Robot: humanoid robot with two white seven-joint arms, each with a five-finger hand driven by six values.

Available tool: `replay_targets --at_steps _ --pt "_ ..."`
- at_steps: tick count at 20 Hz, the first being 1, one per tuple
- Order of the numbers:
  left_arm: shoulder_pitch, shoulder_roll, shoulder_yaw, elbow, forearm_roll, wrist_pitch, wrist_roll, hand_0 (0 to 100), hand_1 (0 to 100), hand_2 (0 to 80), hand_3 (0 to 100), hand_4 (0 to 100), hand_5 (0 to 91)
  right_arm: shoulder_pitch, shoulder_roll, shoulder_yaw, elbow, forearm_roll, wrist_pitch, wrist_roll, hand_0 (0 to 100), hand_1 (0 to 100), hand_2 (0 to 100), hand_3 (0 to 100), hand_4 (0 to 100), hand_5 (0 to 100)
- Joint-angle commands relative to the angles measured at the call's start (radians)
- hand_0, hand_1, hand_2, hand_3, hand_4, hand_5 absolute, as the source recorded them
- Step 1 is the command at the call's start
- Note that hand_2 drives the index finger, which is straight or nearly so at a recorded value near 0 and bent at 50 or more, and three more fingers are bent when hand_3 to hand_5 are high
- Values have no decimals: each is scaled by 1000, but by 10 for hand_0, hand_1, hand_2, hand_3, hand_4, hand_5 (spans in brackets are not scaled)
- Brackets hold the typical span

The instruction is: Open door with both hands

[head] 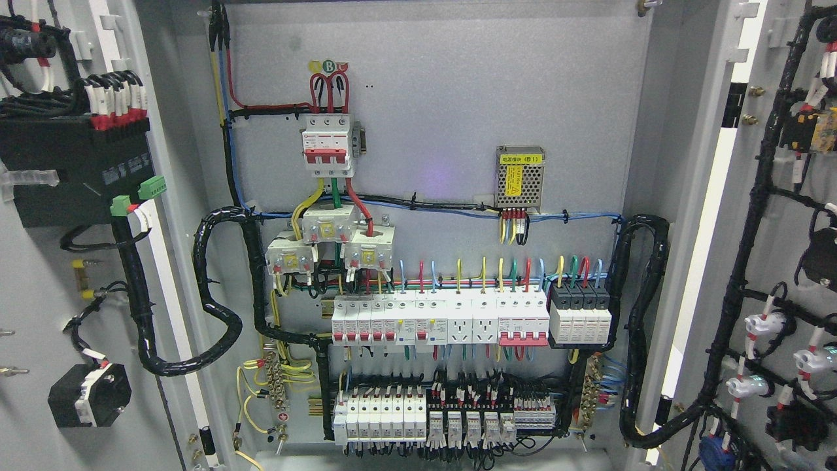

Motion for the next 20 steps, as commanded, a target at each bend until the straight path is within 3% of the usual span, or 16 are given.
replay_targets --at_steps 1,15,20 --pt "2 13 109 41 28 -360 0 0 0 0 0 30 0 8 6 -46 35 -1 -9 0 107 0 0 0 0 0" --pt "2 15 238 133 103 -350 -1 0 0 0 0 31 0 20 0 -73 83 -66 -9 0 106 0 0 0 0 0" --pt "-15 15 242 187 103 -348 -1 0 0 0 0 31 0 23 2 -79 95 -67 -9 0 106 0 0 0 0 0"
